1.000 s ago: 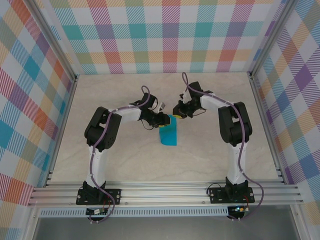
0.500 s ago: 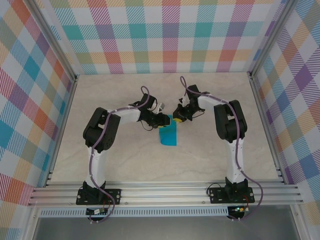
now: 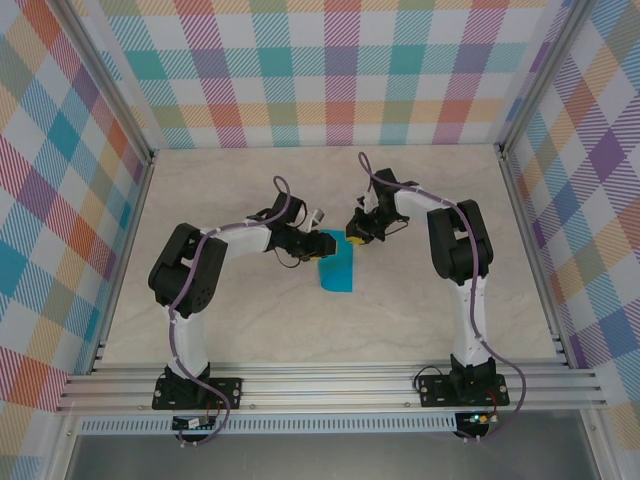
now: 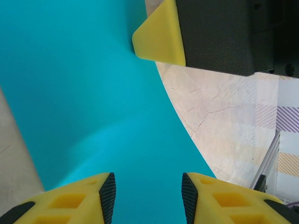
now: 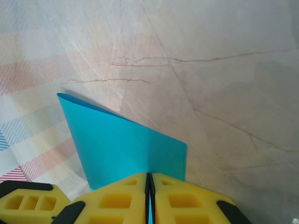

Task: Fold a paper plane with a square sheet of paper (fold left side to right side)
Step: First fold the square sheet of paper in half at the center of the table.

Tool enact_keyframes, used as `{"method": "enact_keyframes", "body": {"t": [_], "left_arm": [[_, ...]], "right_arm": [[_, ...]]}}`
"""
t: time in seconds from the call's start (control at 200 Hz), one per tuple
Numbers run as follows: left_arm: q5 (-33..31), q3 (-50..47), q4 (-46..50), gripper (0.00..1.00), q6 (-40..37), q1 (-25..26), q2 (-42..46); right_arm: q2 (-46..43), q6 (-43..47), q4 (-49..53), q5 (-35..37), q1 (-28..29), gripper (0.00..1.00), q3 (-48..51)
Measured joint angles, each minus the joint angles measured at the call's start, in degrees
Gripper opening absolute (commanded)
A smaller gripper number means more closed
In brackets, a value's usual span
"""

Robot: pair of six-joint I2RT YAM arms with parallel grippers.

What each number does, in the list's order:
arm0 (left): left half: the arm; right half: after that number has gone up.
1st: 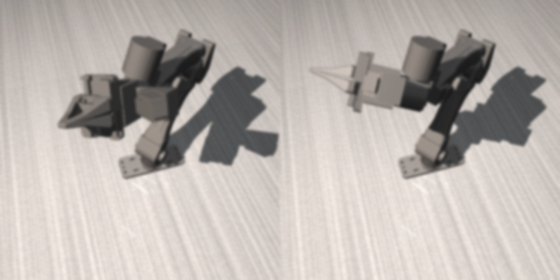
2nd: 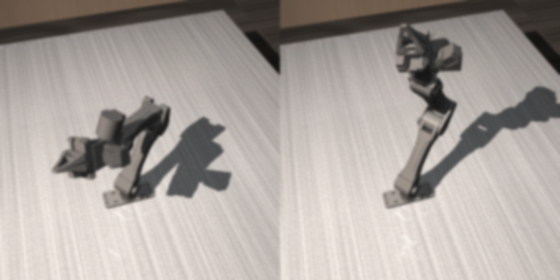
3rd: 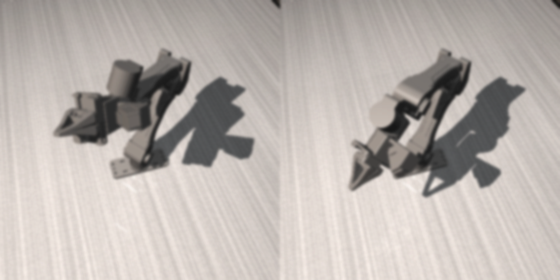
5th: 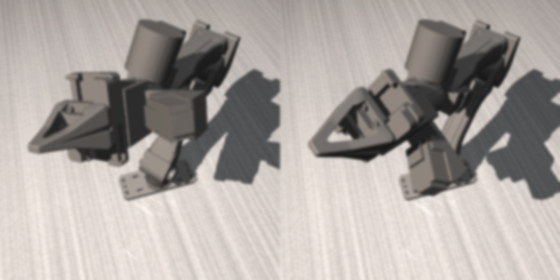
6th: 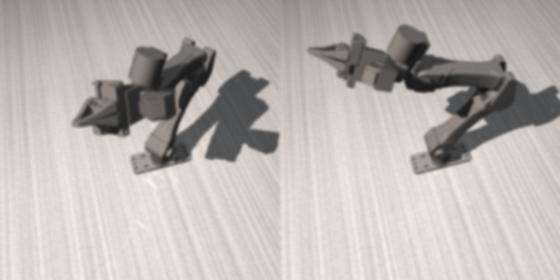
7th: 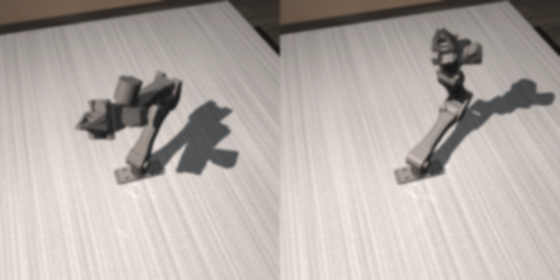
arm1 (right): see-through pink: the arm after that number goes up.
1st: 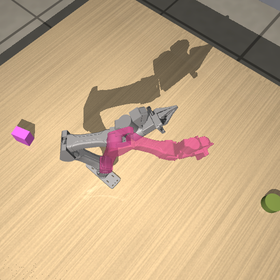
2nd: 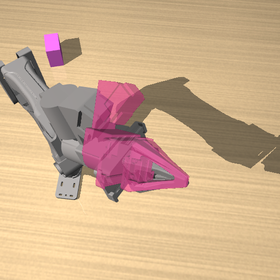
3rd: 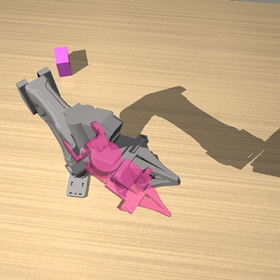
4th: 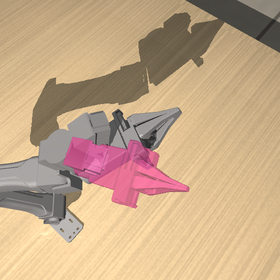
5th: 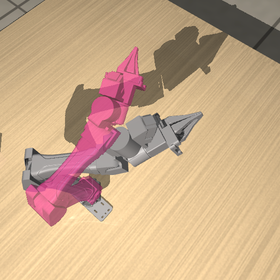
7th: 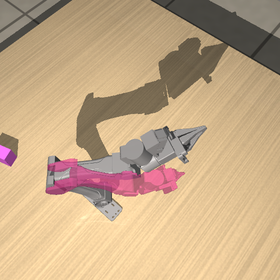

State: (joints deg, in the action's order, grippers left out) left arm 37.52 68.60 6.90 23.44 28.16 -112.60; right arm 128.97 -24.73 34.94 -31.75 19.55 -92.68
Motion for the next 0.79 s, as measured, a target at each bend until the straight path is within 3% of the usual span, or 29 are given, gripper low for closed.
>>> {"method": "enact_keyframes", "body": {"t": [0.795], "left_arm": [[0.1,-6.2,-3.9,0.41,-1.6,2.7,0.7]], "right_arm": [[0.1,0.0,1.2,0.7,0.1,0.11,-0.5]]}}
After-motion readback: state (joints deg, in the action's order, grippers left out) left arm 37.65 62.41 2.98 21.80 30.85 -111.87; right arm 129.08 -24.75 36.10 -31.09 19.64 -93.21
